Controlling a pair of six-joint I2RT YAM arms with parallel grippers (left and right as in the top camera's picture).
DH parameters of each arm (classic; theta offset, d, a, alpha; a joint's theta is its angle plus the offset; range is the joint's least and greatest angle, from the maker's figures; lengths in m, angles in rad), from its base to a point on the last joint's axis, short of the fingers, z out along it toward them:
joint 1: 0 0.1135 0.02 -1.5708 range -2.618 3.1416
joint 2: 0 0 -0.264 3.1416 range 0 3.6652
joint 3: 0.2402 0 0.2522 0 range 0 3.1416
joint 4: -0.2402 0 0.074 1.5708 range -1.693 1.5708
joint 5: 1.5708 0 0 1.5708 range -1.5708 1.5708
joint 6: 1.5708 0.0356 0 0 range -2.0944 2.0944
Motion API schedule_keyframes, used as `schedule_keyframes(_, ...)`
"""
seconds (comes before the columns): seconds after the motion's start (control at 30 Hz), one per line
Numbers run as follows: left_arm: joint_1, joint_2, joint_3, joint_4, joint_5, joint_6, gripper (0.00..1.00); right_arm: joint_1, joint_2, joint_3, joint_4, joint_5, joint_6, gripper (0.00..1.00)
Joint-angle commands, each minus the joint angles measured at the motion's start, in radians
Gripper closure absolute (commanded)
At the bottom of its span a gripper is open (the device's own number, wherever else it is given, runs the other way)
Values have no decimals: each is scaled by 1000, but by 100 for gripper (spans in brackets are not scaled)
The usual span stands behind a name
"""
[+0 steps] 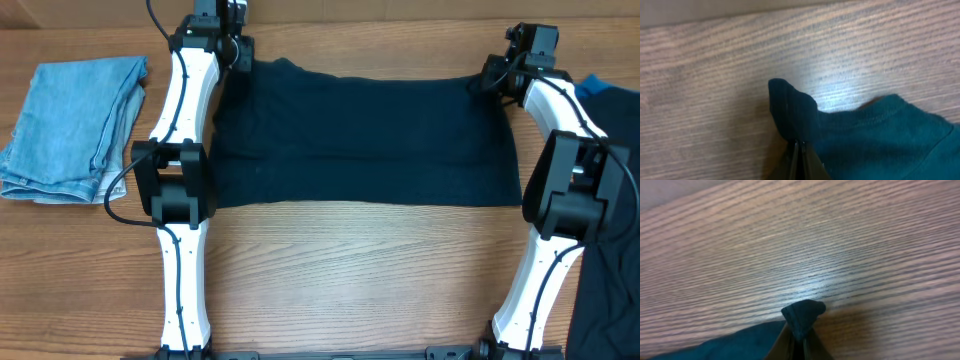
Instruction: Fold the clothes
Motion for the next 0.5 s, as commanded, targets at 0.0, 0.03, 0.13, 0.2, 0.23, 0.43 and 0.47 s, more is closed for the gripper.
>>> schedule_keyframes(0.0,12,-2,30,-30,7,4,96,2,-83,13,-22,-16,-1,96)
schedule_keyframes(0.03,12,-11,31,-40,7,4,96,1,-89,13,-33,-16,-1,96)
schedule_keyframes(0.13,12,-45,31,-82,5,4,96,1,-101,13,-77,-16,-1,96)
schedule_keyframes(0.2,13,-63,31,-106,-1,4,96,0,-109,13,-103,-16,-1,96)
schedule_keyframes(0.23,14,-72,31,-122,-1,4,96,-1,-115,13,-117,-16,-5,96)
schedule_keyframes(0.43,45,-124,31,-192,11,-2,96,-14,-134,13,-165,-17,-44,96)
schedule_keyframes(0.47,50,-129,31,-200,15,-7,96,-16,-135,13,-174,-16,-48,96)
